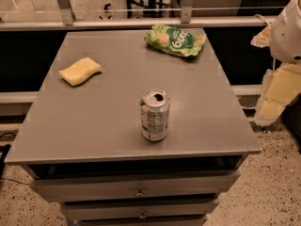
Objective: Move 7up can near green rice chip bag
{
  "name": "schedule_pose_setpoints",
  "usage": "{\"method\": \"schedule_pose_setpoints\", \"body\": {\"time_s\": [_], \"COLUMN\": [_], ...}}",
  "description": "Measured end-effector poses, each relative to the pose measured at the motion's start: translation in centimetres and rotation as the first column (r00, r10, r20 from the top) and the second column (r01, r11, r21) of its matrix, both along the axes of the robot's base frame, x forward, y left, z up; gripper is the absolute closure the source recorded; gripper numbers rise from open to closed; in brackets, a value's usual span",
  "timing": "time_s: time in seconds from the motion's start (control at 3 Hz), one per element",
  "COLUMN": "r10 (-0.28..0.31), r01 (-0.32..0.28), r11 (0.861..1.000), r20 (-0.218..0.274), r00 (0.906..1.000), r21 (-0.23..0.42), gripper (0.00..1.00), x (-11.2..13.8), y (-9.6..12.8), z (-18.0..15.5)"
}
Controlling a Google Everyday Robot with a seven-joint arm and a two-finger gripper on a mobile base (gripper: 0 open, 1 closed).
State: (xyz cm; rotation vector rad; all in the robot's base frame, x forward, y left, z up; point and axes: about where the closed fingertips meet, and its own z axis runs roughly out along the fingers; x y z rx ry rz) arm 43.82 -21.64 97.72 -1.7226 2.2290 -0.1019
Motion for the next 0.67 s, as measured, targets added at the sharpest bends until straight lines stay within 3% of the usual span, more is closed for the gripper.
{"method": "schedule_pose_setpoints", "body": {"time_s": [0.67], "r10": [0.003], "r01": [-0.003], "r11": [1.0], "r20": [0.007], "r00": [1.0], "r21": [0.03], "gripper": [0.0], "x": [-0.02], "y": [0.42], "z": [-0.44]}}
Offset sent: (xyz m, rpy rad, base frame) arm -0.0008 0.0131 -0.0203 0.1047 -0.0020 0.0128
